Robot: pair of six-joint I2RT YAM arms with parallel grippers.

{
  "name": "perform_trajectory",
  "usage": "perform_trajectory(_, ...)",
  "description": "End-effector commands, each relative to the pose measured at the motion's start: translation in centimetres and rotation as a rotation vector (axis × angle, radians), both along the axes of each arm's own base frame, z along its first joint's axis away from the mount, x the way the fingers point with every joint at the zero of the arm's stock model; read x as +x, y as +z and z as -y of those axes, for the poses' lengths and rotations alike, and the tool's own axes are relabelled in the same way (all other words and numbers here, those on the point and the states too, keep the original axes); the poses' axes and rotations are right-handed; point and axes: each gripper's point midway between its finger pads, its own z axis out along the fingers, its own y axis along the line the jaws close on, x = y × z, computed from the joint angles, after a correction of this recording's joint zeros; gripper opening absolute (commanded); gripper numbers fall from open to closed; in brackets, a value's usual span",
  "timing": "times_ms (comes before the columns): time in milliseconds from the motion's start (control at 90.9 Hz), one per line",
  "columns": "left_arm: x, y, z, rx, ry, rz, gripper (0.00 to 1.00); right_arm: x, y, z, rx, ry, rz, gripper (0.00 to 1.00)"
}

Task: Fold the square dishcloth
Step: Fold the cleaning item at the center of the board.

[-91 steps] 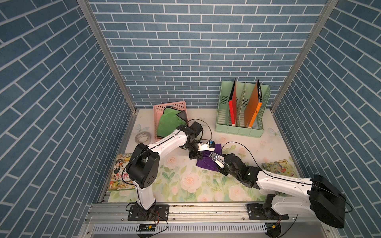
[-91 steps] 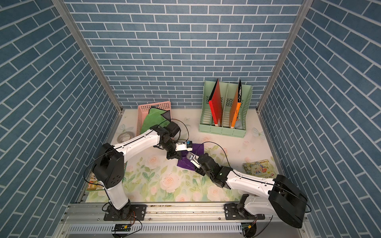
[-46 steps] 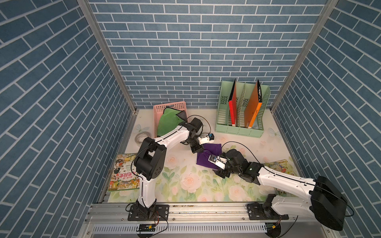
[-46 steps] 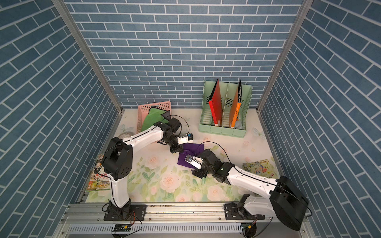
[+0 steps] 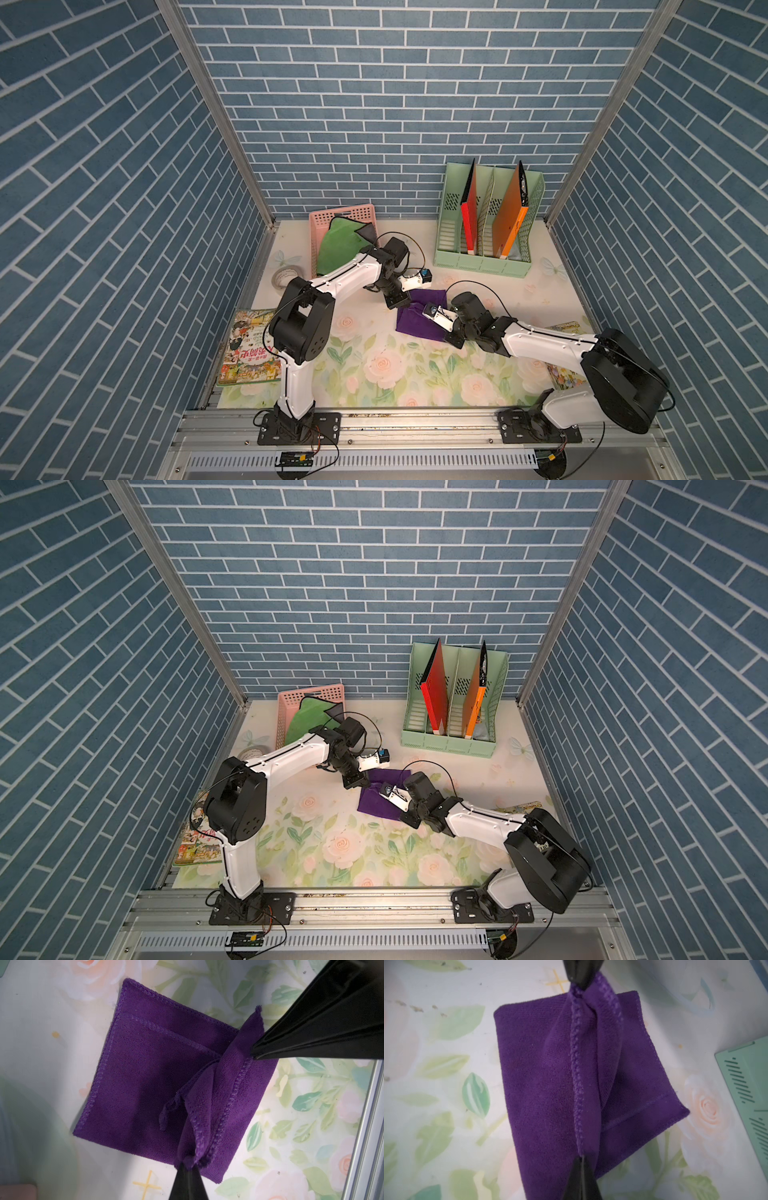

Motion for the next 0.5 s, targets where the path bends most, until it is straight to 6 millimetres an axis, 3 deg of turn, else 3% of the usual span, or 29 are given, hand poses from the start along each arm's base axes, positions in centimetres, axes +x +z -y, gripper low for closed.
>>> perform_trajectory(0,-0.3,0.9,-0.3,0.0,-0.003,0.011,0.0,0.7,1.9,-0.8,0.054,0.002,0.029,0.0)
perform_trajectory(286,-1.2,4.3,0.3,-0.063,-0.065,0.044,0.0,0.8,5.8,-0.7,0.189,-0.002,0.085,0.0)
perform_trajectory(484,1.7,2.4,0.0,0.007,-0.002,0.119,0.0,3.0,5.2,-0.4,0.179,-0.037,0.074,0.0)
